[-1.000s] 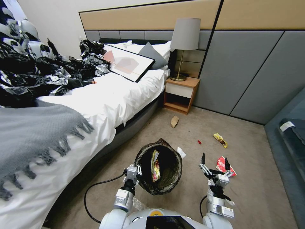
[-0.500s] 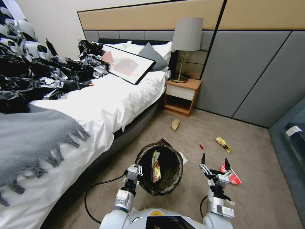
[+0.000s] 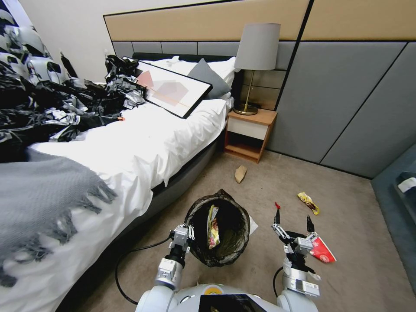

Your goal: Pick up the trash bin, then pick up the garbage from the floor and place it into the trash bin.

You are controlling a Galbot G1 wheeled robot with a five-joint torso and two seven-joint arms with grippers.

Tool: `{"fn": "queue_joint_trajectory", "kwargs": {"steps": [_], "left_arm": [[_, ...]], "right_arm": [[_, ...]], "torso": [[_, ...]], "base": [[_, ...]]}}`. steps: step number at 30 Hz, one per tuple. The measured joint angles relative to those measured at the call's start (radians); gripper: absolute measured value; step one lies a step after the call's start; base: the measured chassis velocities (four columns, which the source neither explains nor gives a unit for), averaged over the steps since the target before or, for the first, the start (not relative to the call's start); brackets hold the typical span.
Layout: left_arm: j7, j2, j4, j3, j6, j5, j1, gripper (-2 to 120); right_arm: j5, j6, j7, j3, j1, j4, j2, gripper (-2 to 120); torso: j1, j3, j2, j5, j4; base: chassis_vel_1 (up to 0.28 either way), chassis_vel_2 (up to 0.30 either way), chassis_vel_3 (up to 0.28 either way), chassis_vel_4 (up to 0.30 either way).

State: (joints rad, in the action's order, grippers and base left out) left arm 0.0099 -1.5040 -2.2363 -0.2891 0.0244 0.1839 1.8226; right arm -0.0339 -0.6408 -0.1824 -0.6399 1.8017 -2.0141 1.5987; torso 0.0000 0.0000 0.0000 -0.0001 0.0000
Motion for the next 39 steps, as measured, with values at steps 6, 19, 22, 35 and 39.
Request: {"fn": "queue_joint_trajectory", "kwargs": {"steps": [6, 19, 22, 35, 39], "left_arm": [[0.001, -0.001, 0.001, -0.002, 0.0, 0.0, 0.0, 1], [0.003, -0.002, -0.001, 0.0, -0.001, 0.003, 0.001, 1], [0.003, -0.003, -0.001, 0.002, -0.002, 0.005, 0.002, 1], [0.005, -0.002, -0.006, -0.002, -0.005, 0.011, 0.011, 1], [0.006, -0.002, -0.006, -0.002, -0.006, 0.014, 0.014, 1]], "right_arm": [[-0.001, -0.016, 0.005, 0.0, -0.004, 0.004, 0.001, 100], [-0.061, -0.048, 0.01, -0.064, -0.042, 0.016, -0.005, 100], [-0.064, -0.043, 0.01, -0.082, -0.057, 0.022, -0.014, 100], [-0.02, 0.049, 0.031, -0.191, -0.198, 0.107, -0.109, 100], [0.001, 0.078, 0.056, -0.218, -0.252, 0.168, -0.149, 100]], "torso": [[0.0, 0.0, 0.0, 0.0, 0.0], [0.0, 0.0, 0.0, 0.0001, 0.0], [0.0, 0.0, 0.0, 0.0001, -0.0001], [0.0, 0.0, 0.0, 0.0001, 0.0], [0.0, 0.0, 0.0, 0.0003, 0.0]], "base": [[-0.072, 0.081, 0.079, -0.095], [-0.006, 0.008, 0.01, -0.011], [0.0, 0.0, 0.0, 0.0], [0.0, 0.0, 0.0, 0.0], [0.0, 0.0, 0.0, 0.0]]}}
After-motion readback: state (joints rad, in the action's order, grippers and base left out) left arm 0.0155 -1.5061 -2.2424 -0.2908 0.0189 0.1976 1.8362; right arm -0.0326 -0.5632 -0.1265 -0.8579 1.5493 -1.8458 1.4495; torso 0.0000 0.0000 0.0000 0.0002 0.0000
